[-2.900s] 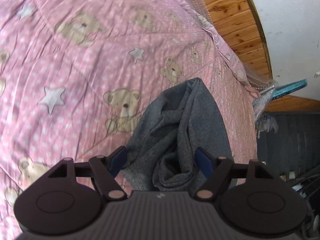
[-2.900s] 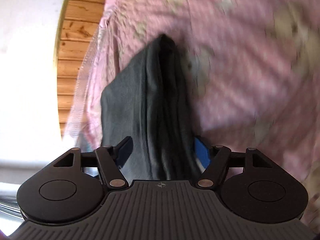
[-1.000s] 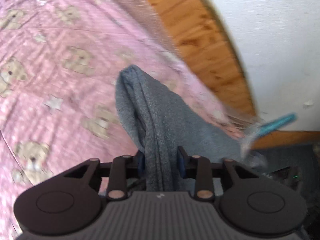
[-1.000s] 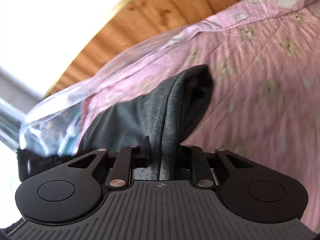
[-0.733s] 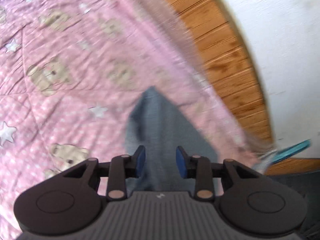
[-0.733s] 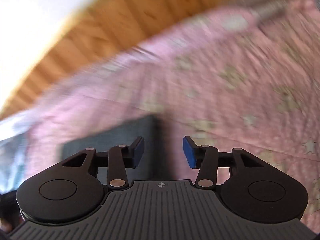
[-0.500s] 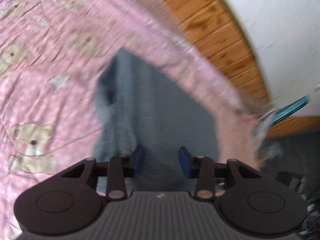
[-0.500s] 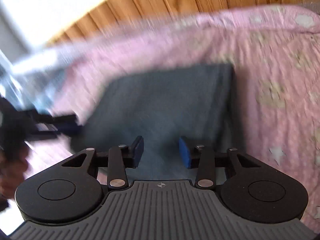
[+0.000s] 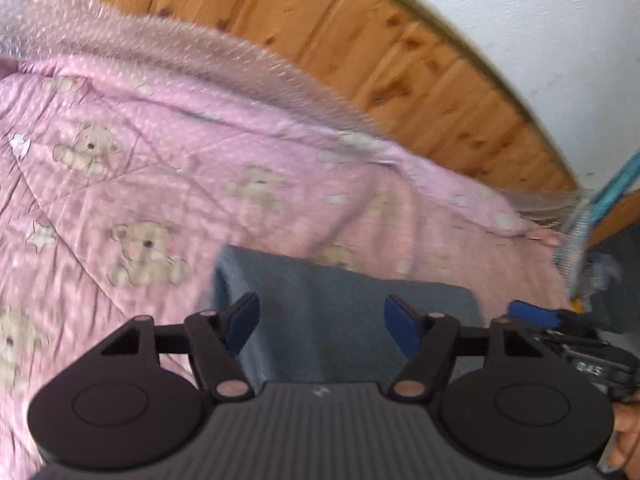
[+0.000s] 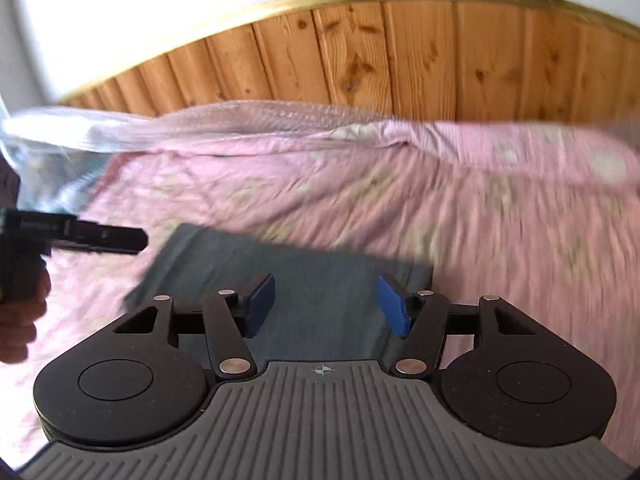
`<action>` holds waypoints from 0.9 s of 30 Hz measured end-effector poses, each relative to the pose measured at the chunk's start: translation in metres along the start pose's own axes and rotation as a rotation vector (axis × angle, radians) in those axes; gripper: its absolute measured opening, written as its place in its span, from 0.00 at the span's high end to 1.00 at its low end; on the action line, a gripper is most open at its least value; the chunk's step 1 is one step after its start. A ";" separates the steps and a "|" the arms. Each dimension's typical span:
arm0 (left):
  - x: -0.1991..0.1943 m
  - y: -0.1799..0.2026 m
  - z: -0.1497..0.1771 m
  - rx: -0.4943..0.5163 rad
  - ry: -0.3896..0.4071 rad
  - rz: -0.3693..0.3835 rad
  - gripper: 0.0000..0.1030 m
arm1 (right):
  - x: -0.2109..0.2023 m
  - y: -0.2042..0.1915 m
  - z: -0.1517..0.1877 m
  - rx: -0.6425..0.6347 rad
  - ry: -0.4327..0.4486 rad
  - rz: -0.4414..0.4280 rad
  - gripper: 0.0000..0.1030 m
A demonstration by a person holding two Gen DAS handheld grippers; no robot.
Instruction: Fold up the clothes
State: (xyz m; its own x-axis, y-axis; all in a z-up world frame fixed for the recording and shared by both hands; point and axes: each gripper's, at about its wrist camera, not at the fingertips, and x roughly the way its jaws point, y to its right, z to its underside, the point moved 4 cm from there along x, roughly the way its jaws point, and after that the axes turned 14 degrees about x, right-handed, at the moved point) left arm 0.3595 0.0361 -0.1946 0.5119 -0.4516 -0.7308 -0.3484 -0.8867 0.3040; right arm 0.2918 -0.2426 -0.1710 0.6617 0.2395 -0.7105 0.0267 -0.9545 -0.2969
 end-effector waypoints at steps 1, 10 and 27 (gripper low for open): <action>0.009 -0.006 0.003 0.010 -0.028 -0.033 0.34 | 0.014 0.009 0.005 -0.011 -0.040 0.036 0.42; -0.048 0.000 0.047 -0.039 0.036 -0.001 0.36 | -0.044 0.053 0.032 0.141 0.051 0.010 0.47; -0.084 0.063 0.109 0.117 -0.162 -0.046 0.12 | -0.083 -0.006 0.125 0.141 -0.098 0.243 0.16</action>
State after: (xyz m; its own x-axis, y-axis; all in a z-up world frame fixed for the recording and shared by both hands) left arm 0.2087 0.0296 -0.1806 0.4000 -0.3807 -0.8337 -0.4213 -0.8842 0.2016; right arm 0.1434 -0.2342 -0.1902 0.5603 0.0290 -0.8278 -0.2328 -0.9536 -0.1910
